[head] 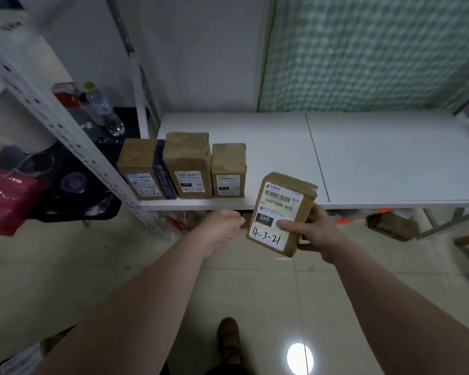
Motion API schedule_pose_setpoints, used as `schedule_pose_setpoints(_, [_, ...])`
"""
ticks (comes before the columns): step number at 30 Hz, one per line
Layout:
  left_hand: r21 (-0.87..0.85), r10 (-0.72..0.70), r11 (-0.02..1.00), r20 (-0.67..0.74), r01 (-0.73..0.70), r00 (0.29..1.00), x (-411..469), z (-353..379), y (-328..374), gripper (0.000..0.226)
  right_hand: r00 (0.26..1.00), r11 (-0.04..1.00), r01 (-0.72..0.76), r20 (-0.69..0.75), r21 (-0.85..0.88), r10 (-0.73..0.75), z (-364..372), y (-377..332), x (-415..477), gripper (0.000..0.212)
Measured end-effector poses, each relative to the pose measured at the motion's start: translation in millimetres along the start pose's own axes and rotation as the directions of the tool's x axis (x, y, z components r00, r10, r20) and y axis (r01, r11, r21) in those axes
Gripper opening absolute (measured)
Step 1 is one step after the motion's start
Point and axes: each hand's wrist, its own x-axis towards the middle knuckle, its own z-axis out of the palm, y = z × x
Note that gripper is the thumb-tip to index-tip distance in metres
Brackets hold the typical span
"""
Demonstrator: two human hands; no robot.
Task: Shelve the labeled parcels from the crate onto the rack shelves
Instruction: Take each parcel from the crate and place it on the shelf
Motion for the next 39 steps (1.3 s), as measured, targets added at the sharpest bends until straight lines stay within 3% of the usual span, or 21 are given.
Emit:
schedule_pose_setpoints(7, [0.011,-0.089,0.996,0.002,0.089,0.996,66.2,11.9,-24.3,0.008,0.995,0.999,0.006,-0.098,-0.036,-0.009,11.0,15.0,91.4,0.099])
schedule_pose_setpoints(14, [-0.026,-0.113,0.993,-0.030,0.112,0.993,130.8,14.0,-53.5,0.014,0.983,0.991,0.106,-0.140,-0.079,-0.116,27.0,27.0,178.9,0.098])
schedule_pose_setpoints(17, [-0.040,-0.087,0.996,-0.078,0.084,0.993,151.8,13.6,-63.2,0.025,0.970,0.975,0.143,-0.174,-0.169,-0.172,27.3,31.8,207.8,0.098])
schedule_pose_setpoints(22, [-0.044,-0.116,0.993,-0.077,0.113,0.990,168.9,14.4,-75.2,0.021,0.963,0.929,0.183,-0.132,-0.322,-0.236,28.0,38.4,235.1,0.100])
schedule_pose_setpoints(32, [-0.091,-0.172,0.981,-0.032,0.168,0.985,187.8,19.5,-79.6,0.016,0.947,0.943,0.036,-0.290,-0.330,-0.137,45.5,46.8,259.3,0.085])
schedule_pose_setpoints(39, [-0.066,-0.184,0.981,-0.013,0.183,0.983,191.5,17.2,-80.1,0.023,0.940,0.924,-0.034,-0.326,-0.382,-0.100,48.7,41.6,276.3,0.051])
